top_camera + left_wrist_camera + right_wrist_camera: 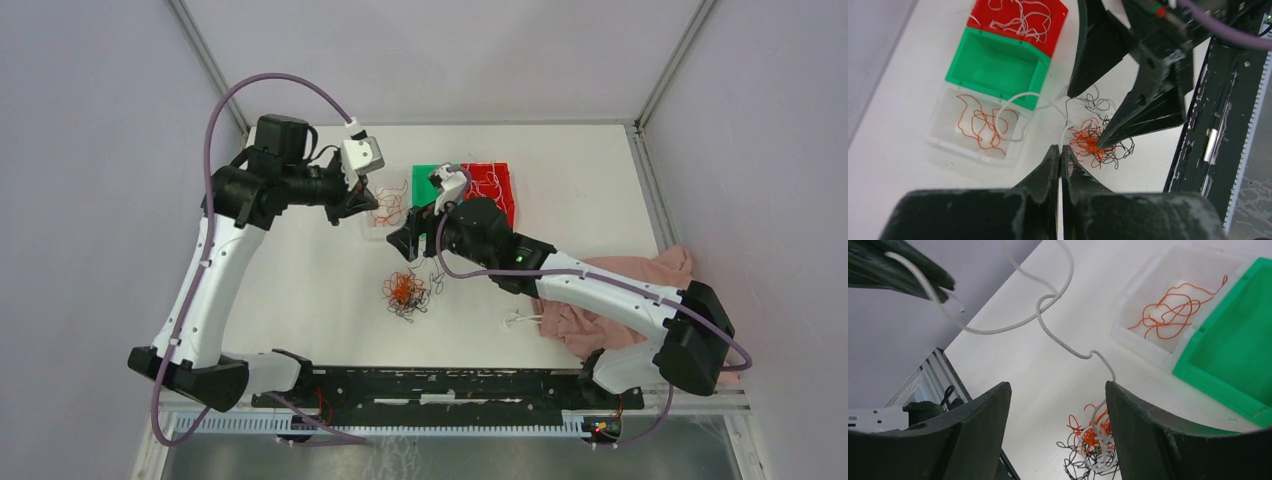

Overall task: Untangle the cables
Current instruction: Pick up the cable at the center of the board, then place the cable in the bin, then untie the cable.

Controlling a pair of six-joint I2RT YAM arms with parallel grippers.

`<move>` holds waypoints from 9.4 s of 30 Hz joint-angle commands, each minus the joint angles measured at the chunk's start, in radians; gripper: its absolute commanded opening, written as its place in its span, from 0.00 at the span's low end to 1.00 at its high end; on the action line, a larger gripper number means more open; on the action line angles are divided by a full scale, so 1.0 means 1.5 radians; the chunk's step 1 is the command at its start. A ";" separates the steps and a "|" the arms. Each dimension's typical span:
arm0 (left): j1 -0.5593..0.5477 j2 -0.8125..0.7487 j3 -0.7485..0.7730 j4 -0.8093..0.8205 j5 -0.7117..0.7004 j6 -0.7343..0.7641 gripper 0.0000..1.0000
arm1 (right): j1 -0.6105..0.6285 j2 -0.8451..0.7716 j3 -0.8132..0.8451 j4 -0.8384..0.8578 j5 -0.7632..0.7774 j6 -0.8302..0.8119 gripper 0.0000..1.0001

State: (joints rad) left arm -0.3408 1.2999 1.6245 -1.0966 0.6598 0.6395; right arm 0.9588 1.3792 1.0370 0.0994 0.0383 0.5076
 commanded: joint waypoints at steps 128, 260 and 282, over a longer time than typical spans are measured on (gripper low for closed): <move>-0.033 0.110 -0.439 0.252 -0.037 0.002 0.59 | -0.101 0.014 -0.132 -0.034 0.005 0.059 0.49; -0.036 -0.058 0.218 0.260 -0.012 -0.324 0.03 | 0.079 -0.140 -0.259 0.330 0.108 -0.097 0.68; -0.036 -0.044 0.333 0.280 0.013 -0.372 0.03 | 0.078 0.087 -0.016 0.218 0.149 -0.154 0.55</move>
State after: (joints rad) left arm -0.3904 1.2369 2.0575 -0.7513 0.6579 0.1505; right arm 1.0771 1.5070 1.0367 0.3767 0.1905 0.2787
